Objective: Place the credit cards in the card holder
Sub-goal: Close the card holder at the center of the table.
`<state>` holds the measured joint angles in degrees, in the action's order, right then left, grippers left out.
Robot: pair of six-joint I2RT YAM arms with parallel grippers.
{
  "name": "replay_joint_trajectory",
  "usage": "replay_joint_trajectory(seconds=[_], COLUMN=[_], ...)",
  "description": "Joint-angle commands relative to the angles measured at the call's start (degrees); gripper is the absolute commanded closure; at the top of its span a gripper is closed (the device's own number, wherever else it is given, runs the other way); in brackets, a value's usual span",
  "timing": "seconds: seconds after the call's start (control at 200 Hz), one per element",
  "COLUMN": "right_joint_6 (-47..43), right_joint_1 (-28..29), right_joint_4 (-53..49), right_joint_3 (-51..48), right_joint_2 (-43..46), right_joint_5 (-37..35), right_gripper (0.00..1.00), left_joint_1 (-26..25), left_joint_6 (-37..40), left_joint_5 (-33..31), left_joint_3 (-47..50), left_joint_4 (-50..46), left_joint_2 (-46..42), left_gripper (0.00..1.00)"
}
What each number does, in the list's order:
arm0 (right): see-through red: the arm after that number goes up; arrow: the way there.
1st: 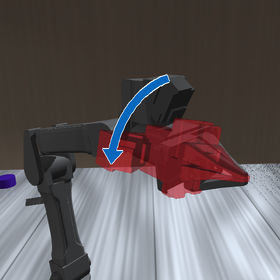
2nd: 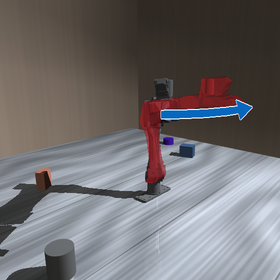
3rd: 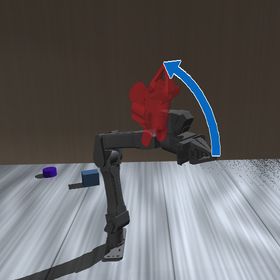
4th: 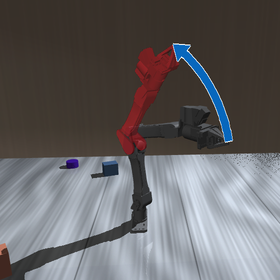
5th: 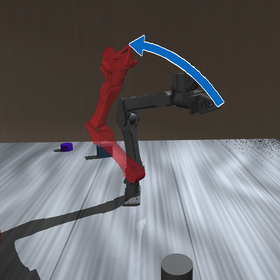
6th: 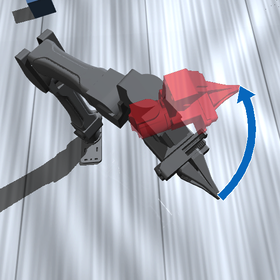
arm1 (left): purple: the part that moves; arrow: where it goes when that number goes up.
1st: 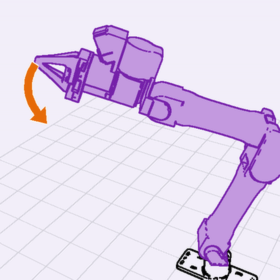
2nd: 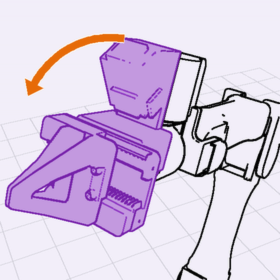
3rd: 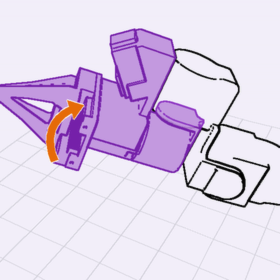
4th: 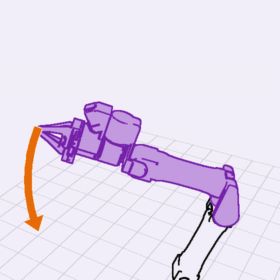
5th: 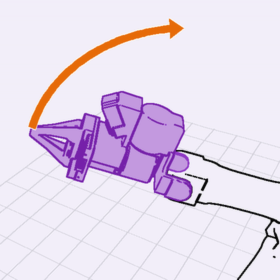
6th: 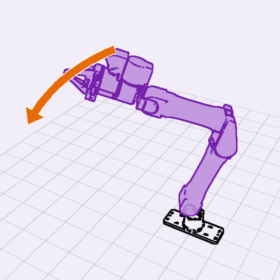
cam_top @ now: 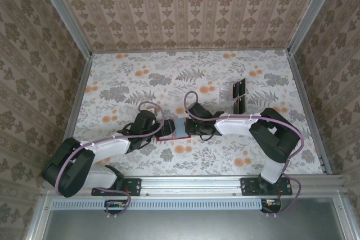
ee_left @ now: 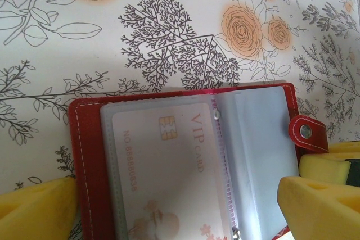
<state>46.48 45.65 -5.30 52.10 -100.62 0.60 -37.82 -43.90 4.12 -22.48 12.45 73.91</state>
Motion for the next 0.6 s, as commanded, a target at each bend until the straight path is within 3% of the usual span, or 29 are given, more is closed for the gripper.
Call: replay_joint_trajectory(seconds=[0.0,0.185,0.365,0.595], right_joint_6=[0.8,1.1,1.3,1.4], right_joint_1=[1.3,1.5,1.6,1.6], right_joint_4=[0.5,1.2,1.9,2.1], right_joint_3=[-0.9,-0.8,-0.6,-0.6], right_joint_2=[-2.1,-3.3,-4.4,-4.9], right_joint_5=[2.1,2.6,2.9,3.0], right_gripper=[0.78,0.81,0.84,0.84], left_joint_1=[0.2,-1.1,-7.3,-13.1], left_joint_6=[0.8,-1.8,-3.0,-4.7], left_joint_5=[0.9,2.4,-2.7,-4.8], left_joint_3=[0.7,0.7,-2.5,-5.7], left_joint_4=[1.4,5.6,4.5,9.7], left_joint_2=[0.5,-2.5,-8.9,-2.3], left_gripper=[0.00,0.00,0.00,0.00])
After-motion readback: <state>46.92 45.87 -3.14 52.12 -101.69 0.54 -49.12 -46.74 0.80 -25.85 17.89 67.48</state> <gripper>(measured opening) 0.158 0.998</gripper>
